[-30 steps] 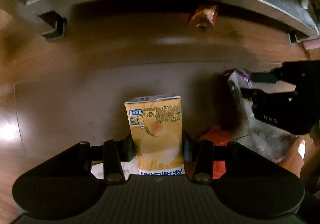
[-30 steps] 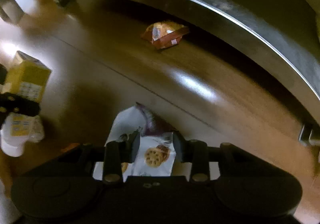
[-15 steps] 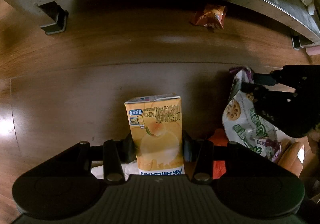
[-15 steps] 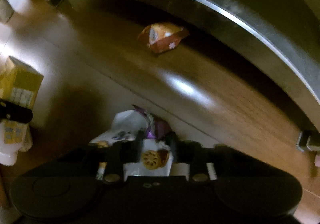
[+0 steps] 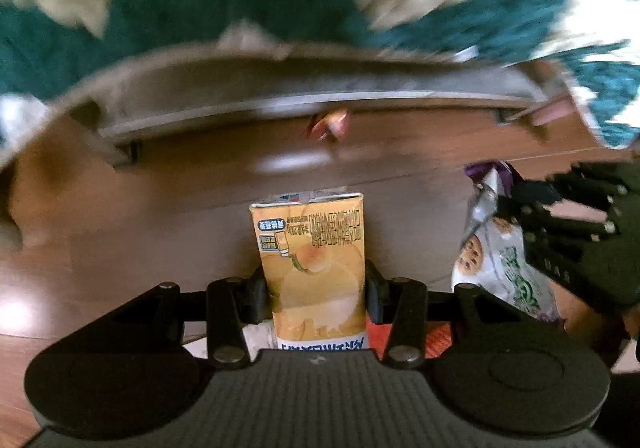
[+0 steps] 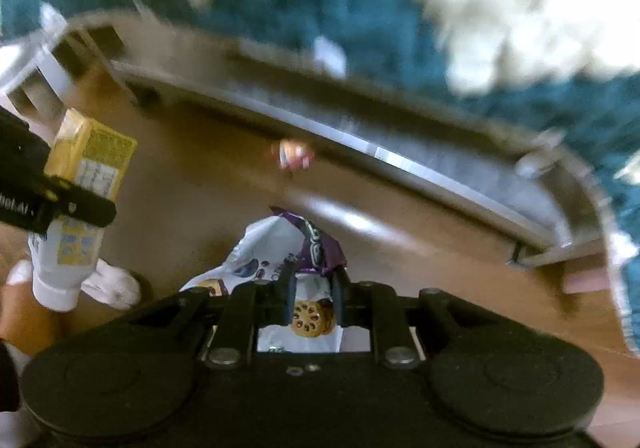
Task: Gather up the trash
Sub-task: 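Lift and carry the milk carton and snack wrapper with both tools to the wastebasket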
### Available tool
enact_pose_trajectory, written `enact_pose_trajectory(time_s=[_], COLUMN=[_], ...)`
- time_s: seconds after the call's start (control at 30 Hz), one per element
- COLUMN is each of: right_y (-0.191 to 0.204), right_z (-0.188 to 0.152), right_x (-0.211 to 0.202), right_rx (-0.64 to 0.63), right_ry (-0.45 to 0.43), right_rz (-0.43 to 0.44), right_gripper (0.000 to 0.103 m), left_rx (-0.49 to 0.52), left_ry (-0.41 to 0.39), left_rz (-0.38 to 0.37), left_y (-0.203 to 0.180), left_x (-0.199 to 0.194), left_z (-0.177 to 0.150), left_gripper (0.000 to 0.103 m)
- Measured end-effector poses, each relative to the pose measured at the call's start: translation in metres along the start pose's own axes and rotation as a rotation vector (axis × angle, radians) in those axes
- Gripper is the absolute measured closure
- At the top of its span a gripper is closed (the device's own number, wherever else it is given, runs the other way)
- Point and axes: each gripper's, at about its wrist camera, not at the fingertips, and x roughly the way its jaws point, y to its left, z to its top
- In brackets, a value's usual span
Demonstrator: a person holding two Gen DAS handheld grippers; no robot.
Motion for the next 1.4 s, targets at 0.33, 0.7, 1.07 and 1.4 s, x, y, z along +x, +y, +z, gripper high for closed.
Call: enact_pose_trajectory(time_s=[0.33, 0.7, 1.07, 1.4], right_y=[0.020, 0.037, 0.046, 0.033], right_z=[0.015, 0.043, 0.132, 0.224], right_x=[-0.163, -0.320, -0.453, -0.493], right_rx=[0.033, -0.002, -0.065, 0.006], right_ry=[-0.211, -0.487, -0.779, -0.926], right_rz=[-0.004, -0.029, -0.134, -0.256], right_gripper=[0.085, 0.085, 0.084, 0.084], left_rx=[-0.009, -0.045, 0.007, 0.007], left_ry=[-0.184, -0.540, -0.853, -1.040], left_rz=[-0.002, -0.027, -0.013, 0.035], left_y=[-0.028, -0.047, -0.069, -0.075], left_x=[-0.158, -0.324, -0.475, -0.557], left_z=[-0.036, -0.038, -0.003, 0.055], left_gripper=[0.059, 0.059, 0.058, 0.058])
